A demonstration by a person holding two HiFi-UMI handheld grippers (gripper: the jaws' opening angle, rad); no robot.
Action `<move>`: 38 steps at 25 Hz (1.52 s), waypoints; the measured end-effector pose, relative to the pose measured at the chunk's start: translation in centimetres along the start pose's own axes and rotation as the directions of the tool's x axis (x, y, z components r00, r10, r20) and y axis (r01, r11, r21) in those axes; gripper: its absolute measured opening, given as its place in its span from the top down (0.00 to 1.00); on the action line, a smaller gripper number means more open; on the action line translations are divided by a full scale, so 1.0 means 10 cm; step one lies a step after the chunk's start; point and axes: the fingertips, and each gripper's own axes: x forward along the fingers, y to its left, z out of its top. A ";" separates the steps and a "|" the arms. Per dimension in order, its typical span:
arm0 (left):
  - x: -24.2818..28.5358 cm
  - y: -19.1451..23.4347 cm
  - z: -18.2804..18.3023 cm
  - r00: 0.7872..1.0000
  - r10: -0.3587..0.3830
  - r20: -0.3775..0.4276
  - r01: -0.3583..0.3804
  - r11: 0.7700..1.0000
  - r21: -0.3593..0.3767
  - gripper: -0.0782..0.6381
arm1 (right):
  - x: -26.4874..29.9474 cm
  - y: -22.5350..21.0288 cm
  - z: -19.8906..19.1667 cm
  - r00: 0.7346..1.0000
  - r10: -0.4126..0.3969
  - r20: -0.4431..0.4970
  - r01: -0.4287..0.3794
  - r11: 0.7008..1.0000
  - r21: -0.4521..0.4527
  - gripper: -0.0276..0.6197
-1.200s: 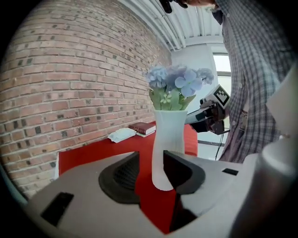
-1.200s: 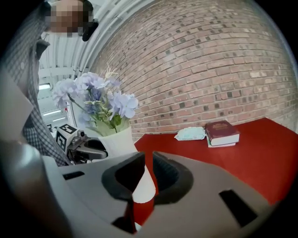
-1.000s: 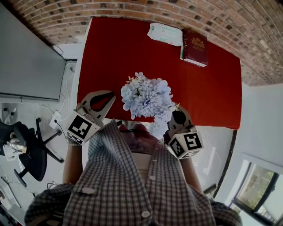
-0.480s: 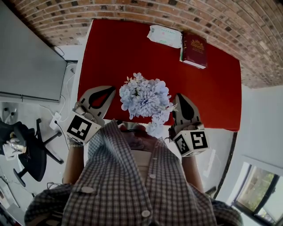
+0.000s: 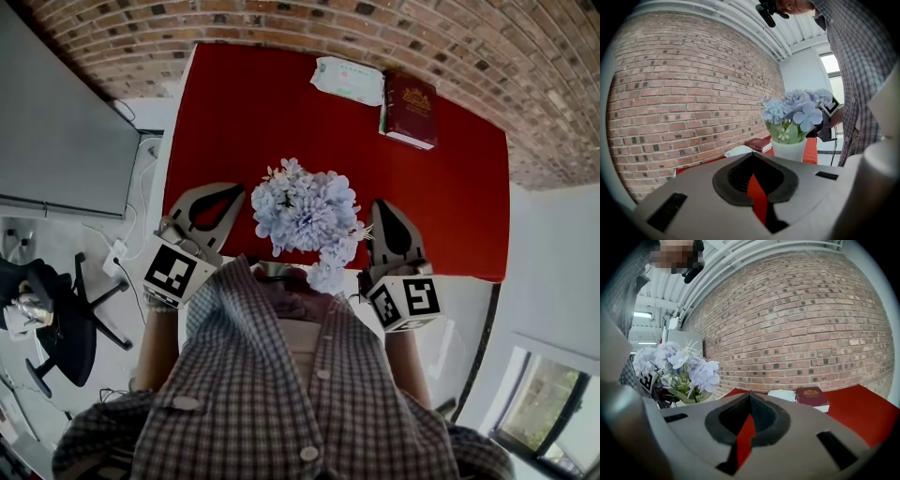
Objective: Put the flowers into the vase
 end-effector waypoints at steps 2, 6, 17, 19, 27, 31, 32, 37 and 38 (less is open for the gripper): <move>0.01 0.00 0.01 1.000 -0.004 0.007 0.004 1.000 -0.007 0.88 | 0.01 0.00 -0.01 1.000 0.000 -0.002 0.000 1.000 -0.011 0.95; 0.02 0.01 0.02 1.000 -0.008 0.026 0.010 0.999 -0.048 0.88 | 0.01 0.02 -0.01 1.000 0.004 0.004 -0.004 1.000 -0.024 0.95; 0.06 -0.03 0.00 0.999 -0.044 0.017 0.045 0.998 -0.043 0.88 | 0.01 0.02 -0.04 1.000 -0.006 -0.014 0.006 1.000 -0.027 0.95; 0.07 -0.04 -0.01 0.999 -0.047 0.016 0.048 0.998 -0.044 0.88 | 0.01 0.02 -0.04 1.000 -0.005 -0.014 0.004 1.000 -0.025 0.95; 0.07 -0.03 -0.01 0.999 -0.041 0.015 0.041 0.998 -0.041 0.88 | 0.01 0.04 -0.05 1.000 0.001 -0.019 -0.001 1.000 -0.027 0.95; 0.07 -0.04 -0.01 0.999 -0.042 0.015 0.043 0.998 -0.042 0.88 | 0.01 0.03 -0.06 1.000 0.000 -0.023 -0.001 1.000 -0.031 0.95; 0.07 -0.04 -0.01 0.999 -0.043 0.014 0.043 0.998 -0.042 0.88 | 0.00 0.03 -0.06 1.000 -0.001 -0.023 0.000 1.000 -0.030 0.95; 0.08 -0.05 -0.02 0.999 -0.046 0.009 0.047 0.998 -0.042 0.88 | 0.00 0.02 -0.07 1.000 -0.001 -0.024 0.000 1.000 -0.027 0.95; 0.08 -0.06 -0.02 0.999 -0.047 0.009 0.047 0.998 -0.042 0.88 | 0.00 0.02 -0.07 1.000 0.000 -0.025 0.000 1.000 -0.026 0.95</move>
